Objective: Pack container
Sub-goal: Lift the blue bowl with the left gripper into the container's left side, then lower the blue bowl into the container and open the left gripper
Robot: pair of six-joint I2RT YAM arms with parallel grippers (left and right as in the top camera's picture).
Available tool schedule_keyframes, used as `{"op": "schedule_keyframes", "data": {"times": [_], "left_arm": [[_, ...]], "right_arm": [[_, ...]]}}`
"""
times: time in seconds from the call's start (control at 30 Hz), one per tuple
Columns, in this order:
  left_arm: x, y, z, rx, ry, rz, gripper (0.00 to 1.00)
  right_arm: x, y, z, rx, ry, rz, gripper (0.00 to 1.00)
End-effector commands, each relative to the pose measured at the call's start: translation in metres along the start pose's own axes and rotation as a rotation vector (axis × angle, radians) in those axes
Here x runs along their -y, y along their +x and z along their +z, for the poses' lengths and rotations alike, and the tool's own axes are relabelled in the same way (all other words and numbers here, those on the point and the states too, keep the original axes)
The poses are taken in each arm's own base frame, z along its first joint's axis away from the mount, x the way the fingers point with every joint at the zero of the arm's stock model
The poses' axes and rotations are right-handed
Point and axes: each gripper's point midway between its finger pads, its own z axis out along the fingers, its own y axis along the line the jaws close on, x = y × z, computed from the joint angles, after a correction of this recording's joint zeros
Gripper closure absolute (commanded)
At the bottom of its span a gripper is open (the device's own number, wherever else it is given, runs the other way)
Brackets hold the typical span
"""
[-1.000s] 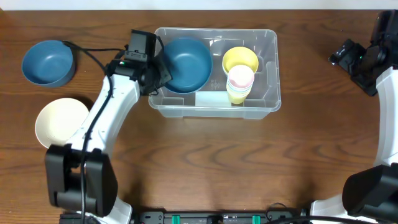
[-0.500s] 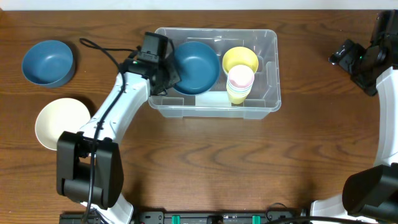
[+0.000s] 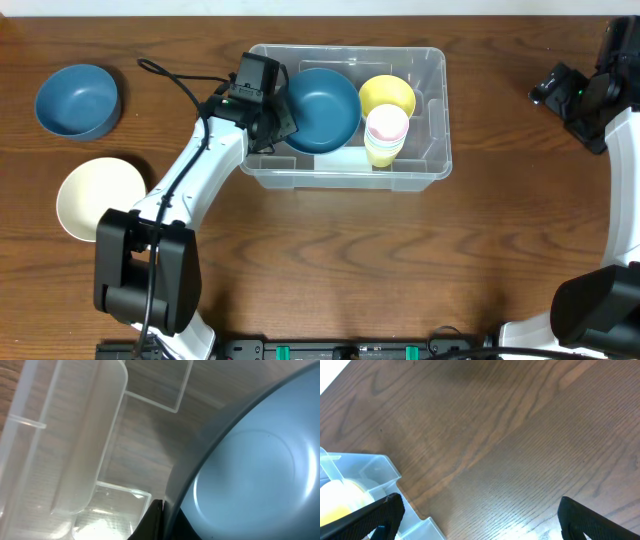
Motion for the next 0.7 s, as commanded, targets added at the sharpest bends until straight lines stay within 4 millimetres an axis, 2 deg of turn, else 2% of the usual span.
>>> {"op": "schedule_keyframes", "data": {"times": [0.0, 0.27, 0.67], "left_arm": [[-0.004, 0.0, 0.01, -0.008, -0.017, 0.009, 0.94], [-0.006, 0.004, 0.031, -0.029, -0.027, 0.149, 0.94], [-0.003, 0.0, 0.032, -0.013, -0.016, 0.209, 0.94]], "right_arm": [[-0.001, -0.002, -0.001, 0.006, -0.001, 0.007, 0.01], [-0.001, -0.002, -0.001, 0.006, -0.001, 0.007, 0.01], [-0.001, -0.002, -0.001, 0.005, -0.001, 0.007, 0.01]]}}
